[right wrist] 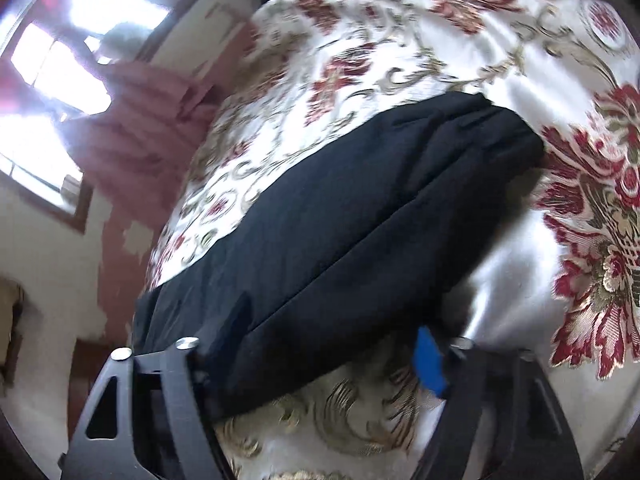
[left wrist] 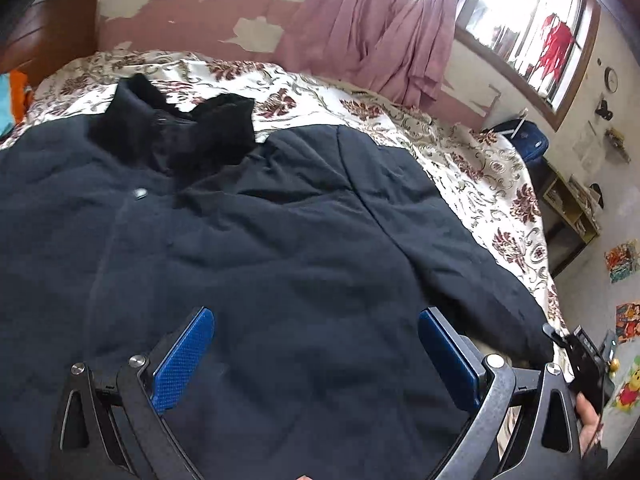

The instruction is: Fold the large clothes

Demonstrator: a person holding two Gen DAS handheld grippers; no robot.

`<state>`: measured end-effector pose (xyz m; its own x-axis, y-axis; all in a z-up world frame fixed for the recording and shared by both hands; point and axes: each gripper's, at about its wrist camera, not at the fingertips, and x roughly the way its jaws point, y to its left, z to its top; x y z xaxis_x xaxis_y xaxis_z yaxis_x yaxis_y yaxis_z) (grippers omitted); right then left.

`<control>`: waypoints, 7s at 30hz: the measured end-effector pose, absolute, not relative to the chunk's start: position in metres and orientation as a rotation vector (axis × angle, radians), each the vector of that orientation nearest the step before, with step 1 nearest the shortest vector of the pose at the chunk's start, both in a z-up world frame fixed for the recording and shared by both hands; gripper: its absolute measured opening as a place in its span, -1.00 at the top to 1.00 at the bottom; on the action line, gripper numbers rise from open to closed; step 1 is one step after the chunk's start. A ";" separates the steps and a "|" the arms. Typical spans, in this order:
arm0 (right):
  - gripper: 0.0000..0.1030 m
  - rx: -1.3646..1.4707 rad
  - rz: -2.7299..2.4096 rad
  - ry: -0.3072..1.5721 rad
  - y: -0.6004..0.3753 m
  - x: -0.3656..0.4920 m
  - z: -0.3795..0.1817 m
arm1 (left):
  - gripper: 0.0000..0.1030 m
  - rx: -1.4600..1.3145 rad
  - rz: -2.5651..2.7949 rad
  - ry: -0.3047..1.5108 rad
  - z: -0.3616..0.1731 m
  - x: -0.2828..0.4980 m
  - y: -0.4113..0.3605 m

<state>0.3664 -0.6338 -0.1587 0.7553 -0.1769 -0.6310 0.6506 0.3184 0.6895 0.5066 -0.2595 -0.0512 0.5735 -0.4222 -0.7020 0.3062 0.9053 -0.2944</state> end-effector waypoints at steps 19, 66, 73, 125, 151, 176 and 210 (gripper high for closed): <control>0.88 0.755 -0.596 0.432 -0.616 0.353 -0.088 | -0.99 -0.174 -0.479 0.940 -0.087 0.523 -0.277; -0.24 -0.501 0.206 0.844 -0.167 0.345 -0.029 | -0.22 -0.424 -0.396 0.892 -0.086 0.490 0.030; -0.24 -0.460 0.069 0.791 -0.222 0.357 -0.014 | 0.83 -0.371 -0.280 0.875 -0.091 0.498 0.012; -0.44 -0.276 0.200 0.728 -0.108 0.473 -0.013 | -0.82 -1.111 0.553 0.368 -0.097 0.360 0.268; -0.89 0.044 0.264 0.721 -0.067 0.514 -0.057 | 0.84 -1.083 0.466 0.343 -0.099 0.397 0.351; -0.89 0.426 0.100 0.715 -0.291 0.452 -0.004 | 0.85 -0.087 -0.379 0.122 0.088 0.390 0.032; -0.86 0.513 0.224 0.919 -0.318 0.441 -0.075 | -0.68 0.072 -0.408 0.468 -0.005 0.424 -0.055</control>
